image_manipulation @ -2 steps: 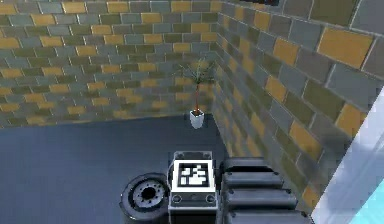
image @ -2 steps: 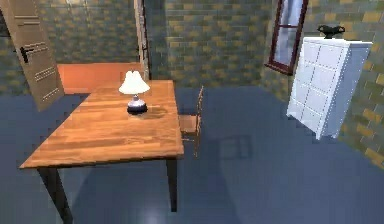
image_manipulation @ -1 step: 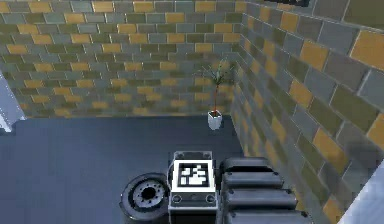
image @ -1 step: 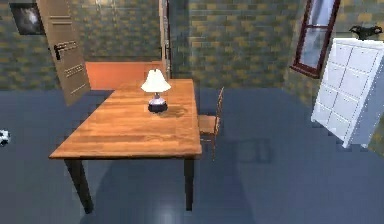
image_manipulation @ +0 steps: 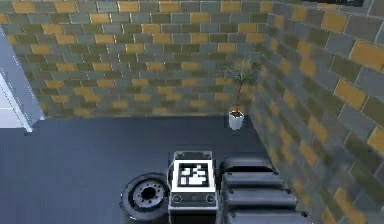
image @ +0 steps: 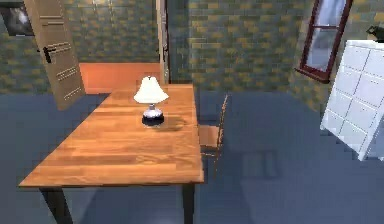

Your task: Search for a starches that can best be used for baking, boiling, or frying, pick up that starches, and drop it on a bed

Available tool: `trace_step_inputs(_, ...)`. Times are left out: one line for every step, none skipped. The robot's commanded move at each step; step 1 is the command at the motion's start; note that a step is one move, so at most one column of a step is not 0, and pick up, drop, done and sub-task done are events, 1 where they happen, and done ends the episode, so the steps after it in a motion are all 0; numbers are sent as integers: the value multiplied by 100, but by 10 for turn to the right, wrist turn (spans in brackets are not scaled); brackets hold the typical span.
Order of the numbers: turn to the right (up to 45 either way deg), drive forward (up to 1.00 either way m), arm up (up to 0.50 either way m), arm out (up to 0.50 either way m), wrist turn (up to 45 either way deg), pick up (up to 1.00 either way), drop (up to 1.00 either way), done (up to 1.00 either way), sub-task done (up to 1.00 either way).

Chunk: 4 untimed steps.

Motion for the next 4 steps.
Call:
trace_step_inputs(-450,0,0,0,0,0,0,0,0)
trace_step_inputs(-180,0,0,0,0,0,0,0,0)
trace_step_inputs(0,65,0,0,0,0,0,0,0)
trace_step_inputs(-30,0,0,0,0,0,0,0,0)
